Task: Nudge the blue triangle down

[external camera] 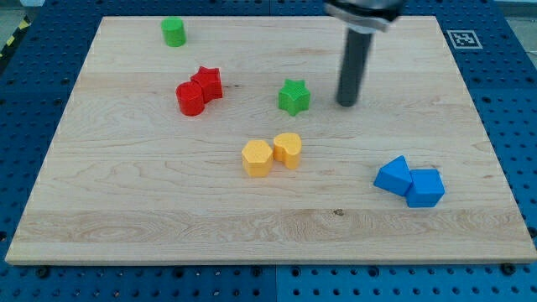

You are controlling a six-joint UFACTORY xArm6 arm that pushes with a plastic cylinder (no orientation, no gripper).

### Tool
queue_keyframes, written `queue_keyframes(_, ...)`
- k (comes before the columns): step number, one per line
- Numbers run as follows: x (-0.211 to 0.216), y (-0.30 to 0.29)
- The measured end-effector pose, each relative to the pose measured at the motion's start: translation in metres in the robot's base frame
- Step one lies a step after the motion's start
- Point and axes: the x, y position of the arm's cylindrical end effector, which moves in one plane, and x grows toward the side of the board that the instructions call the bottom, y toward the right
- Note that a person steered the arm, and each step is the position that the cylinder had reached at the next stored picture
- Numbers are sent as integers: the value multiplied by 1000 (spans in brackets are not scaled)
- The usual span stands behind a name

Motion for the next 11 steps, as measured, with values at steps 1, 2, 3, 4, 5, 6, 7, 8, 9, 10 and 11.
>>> queue_keyframes(1,23,19)
queue_keyframes(2,56,32)
queue_keyframes(3,60,31)
queue_keyframes(4,60,30)
queue_keyframes(5,60,29)
queue_keyframes(6,62,24)
queue_keyframes(7,88,16)
queue_keyframes(8,95,16)
queue_keyframes(9,118,11)
queue_keyframes(10,118,-16)
queue_keyframes(11,146,-38)
